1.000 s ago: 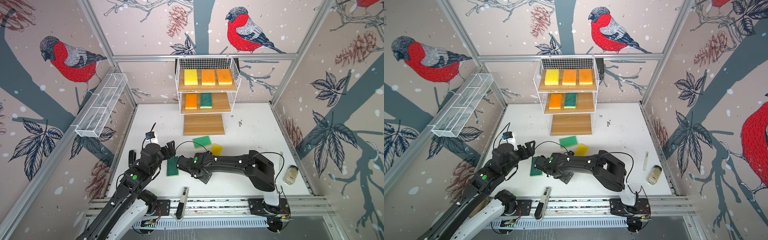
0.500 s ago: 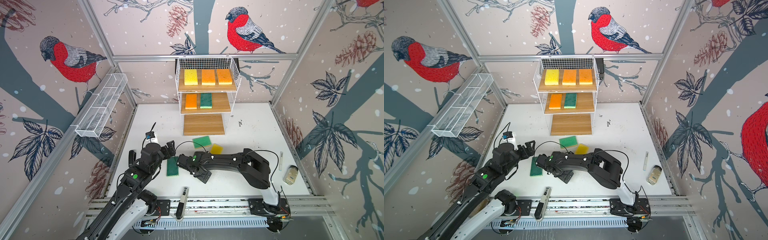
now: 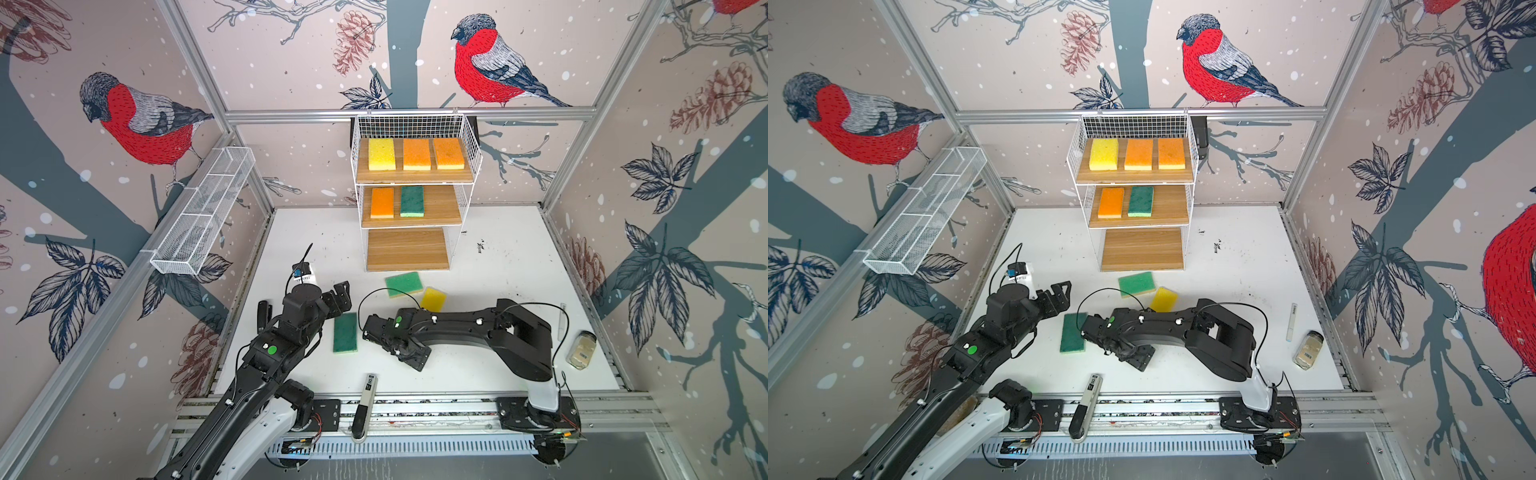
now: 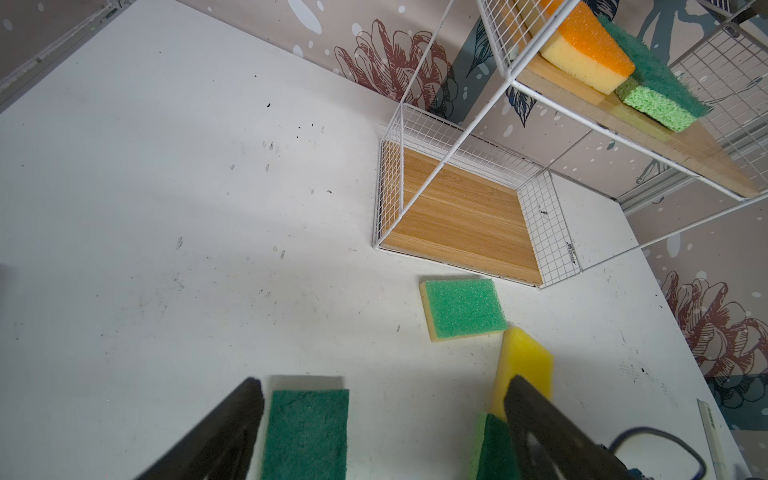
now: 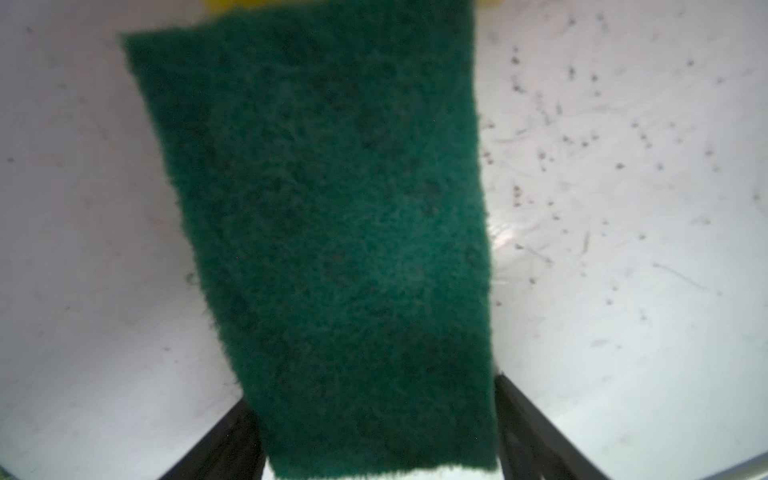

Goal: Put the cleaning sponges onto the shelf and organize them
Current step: 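Close the right gripper on the dark green scouring sponge on the table, then lift the dark green sponge with the right gripper toward the shelf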

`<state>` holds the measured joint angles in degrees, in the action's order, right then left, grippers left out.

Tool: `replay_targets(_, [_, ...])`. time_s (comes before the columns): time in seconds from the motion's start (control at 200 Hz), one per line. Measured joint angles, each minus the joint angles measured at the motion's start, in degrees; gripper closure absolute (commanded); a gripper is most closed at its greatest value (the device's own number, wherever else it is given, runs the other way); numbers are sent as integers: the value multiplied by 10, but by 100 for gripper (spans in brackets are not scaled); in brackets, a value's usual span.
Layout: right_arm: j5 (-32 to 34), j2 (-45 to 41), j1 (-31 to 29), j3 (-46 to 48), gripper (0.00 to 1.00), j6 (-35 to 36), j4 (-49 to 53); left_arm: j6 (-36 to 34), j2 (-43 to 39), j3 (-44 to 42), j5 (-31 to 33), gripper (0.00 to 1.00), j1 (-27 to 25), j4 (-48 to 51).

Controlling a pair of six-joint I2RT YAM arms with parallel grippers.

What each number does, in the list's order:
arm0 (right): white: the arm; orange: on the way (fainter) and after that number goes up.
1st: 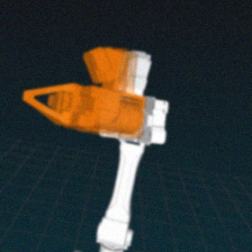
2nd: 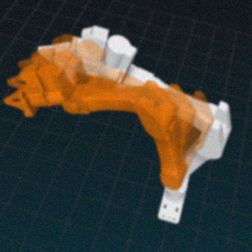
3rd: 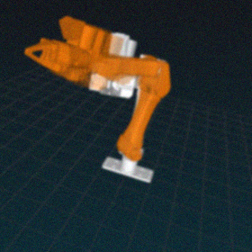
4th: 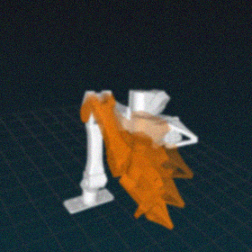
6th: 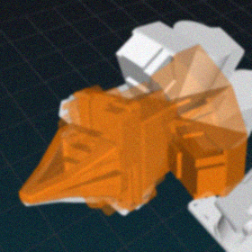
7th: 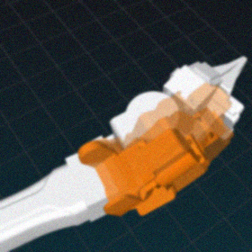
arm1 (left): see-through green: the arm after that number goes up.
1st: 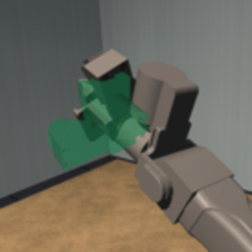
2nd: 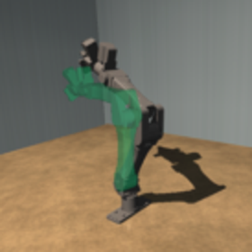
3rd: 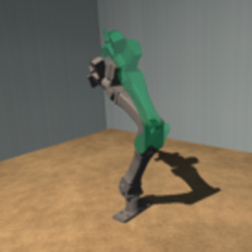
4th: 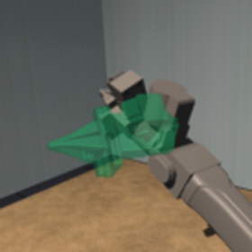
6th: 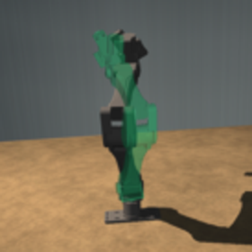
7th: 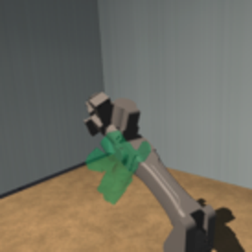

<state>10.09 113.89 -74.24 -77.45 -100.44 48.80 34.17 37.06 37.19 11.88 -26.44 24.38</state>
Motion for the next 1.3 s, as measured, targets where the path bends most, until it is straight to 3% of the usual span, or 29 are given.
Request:
replay_targets(0.215, [-1, -41, 17, 60, 14, 33, -21, 0, 4, 0, 4, 8, 0, 0])
replay_targets(0.415, [18, -42, 25, 45, 8, 103, -12, 2, 3, 3, 17, 8, 0, 3])
replay_targets(0.605, [32, -48, 27, 54, 16, 149, -10, 5, -3, 3, 25, 8, 0, 5])
replay_targets(0.99, [35, -60, 30, 92, 24, 165, -49, 16, -17, 6, 33, 9, 0, 26])
replay_targets(1.296, [35, -77, 25, 115, 38, 198, -74, 19, -27, 22, 47, 9, 0, 44])
